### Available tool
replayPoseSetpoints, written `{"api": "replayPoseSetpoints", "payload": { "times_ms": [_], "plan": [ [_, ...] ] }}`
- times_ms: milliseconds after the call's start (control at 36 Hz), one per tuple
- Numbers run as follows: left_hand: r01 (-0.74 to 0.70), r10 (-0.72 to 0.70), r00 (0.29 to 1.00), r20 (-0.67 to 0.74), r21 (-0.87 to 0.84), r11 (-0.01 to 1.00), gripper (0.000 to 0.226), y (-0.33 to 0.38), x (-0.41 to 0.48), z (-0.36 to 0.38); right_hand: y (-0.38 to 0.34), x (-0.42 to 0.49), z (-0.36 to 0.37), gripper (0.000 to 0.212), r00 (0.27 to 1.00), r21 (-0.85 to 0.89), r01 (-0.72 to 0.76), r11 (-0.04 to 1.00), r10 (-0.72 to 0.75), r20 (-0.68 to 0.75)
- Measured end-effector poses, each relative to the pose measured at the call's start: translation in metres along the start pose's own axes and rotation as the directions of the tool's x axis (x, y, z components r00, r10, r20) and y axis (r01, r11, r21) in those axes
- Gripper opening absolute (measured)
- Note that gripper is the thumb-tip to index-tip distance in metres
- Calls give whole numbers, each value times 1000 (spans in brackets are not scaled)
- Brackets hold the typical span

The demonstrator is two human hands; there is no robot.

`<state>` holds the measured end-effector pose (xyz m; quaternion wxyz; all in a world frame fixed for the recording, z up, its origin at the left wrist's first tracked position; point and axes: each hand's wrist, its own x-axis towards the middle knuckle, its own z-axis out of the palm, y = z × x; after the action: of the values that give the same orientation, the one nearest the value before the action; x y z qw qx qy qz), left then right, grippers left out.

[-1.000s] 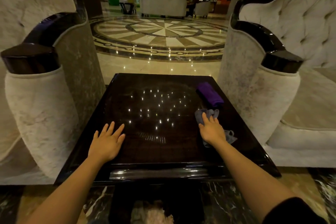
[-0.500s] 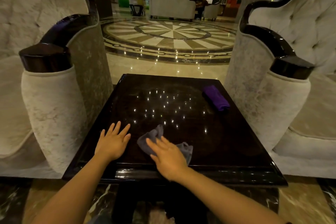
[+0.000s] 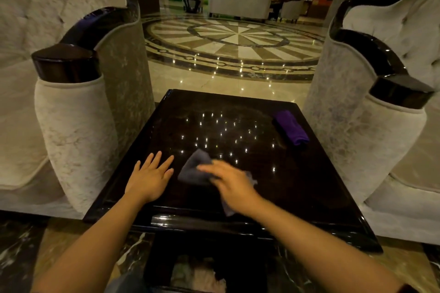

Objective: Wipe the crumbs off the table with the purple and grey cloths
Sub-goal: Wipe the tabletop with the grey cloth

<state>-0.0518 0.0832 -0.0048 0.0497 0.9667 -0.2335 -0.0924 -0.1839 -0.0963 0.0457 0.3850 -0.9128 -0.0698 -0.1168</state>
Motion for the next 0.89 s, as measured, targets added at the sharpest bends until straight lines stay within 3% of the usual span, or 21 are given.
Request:
{"api": "replayPoseSetpoints", "payload": {
  "times_ms": [111, 250, 444, 611, 694, 889],
  "plan": [
    [11, -11, 1000, -5, -21, 1000, 51, 0, 1, 2, 29, 28, -53, 38, 981, -134, -104, 985, 79, -178],
    [3, -4, 1000, -28, -34, 999, 51, -3, 4, 5, 85, 48, -91, 41, 935, -219, -299, 929, 239, -261],
    [-3, 2, 999, -45, -40, 999, 51, -6, 3, 8, 148, 60, -89, 49, 860, -292, -509, 810, 471, -195],
    [-10, 8, 999, -49, -43, 999, 51, -5, 5, 8, 162, 80, -77, 52, 766, -349, -639, 686, 610, -203],
    [-7, 5, 999, -44, -50, 999, 50, -4, 6, 8, 159, 94, -73, 50, 768, -366, -632, 683, 615, -180],
    [-7, 6, 999, -40, -41, 999, 50, -3, 5, 6, 137, 118, -39, 47, 865, -423, -472, 773, 500, -50]
  ]
}}
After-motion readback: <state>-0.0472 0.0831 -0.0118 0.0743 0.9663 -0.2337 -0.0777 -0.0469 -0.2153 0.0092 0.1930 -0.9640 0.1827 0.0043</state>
